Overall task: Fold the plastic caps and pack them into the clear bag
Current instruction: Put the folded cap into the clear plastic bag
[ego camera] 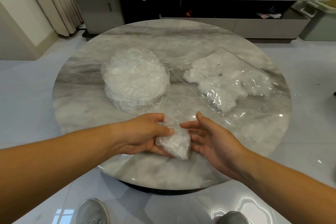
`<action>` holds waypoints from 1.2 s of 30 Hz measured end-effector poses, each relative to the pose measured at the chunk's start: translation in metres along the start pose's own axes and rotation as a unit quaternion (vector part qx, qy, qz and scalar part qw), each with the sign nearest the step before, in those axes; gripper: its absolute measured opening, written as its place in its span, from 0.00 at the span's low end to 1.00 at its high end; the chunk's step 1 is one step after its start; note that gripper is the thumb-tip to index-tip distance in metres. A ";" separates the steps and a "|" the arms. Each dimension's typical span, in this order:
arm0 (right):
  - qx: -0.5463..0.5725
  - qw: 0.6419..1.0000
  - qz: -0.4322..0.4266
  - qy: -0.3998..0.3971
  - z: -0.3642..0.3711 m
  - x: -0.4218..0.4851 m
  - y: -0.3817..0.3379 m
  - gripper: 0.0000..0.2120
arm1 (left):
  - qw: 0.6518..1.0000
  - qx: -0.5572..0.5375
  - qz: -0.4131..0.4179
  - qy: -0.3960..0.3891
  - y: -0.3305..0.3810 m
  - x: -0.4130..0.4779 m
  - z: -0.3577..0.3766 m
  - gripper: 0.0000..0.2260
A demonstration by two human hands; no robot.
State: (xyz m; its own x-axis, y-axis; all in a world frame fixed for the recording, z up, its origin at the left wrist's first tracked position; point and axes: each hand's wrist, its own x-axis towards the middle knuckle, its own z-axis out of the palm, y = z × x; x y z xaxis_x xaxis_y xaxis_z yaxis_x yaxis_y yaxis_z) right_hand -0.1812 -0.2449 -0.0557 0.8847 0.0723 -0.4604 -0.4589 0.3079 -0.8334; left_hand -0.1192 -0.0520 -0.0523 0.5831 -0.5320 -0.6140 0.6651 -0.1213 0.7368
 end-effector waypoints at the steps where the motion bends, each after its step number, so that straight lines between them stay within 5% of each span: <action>1: -0.001 1.000 0.004 0.002 0.000 0.001 0.001 0.24 | 1.000 -0.002 0.000 -0.005 0.000 0.000 0.000 0.17; 18: -0.023 1.000 0.004 0.011 -0.007 0.006 -0.001 0.25 | 0.997 0.029 0.063 -0.030 -0.013 0.008 0.001 0.26; 27: -0.194 0.969 -0.149 -0.033 -0.014 0.003 0.003 0.21 | 0.992 -0.038 -0.108 -0.052 0.000 -0.003 0.001 0.14; 29: -0.291 0.928 -0.224 -0.064 -0.018 0.000 0.009 0.19 | 0.986 -0.054 -0.146 -0.052 0.002 -0.002 -0.004 0.16; 36: -0.569 0.685 -0.429 -0.150 -0.028 -0.003 0.019 0.23 | 0.978 -0.124 -0.141 -0.087 0.004 0.000 -0.015 0.27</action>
State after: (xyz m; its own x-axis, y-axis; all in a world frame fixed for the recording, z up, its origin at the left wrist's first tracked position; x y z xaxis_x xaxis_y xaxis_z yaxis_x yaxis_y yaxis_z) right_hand -0.1945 -0.2657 -0.0788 0.7670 0.5728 0.2892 0.6255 -0.5672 -0.5357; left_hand -0.1095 -0.0399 -0.0533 0.2858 -0.6437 -0.7099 0.8933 -0.0892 0.4405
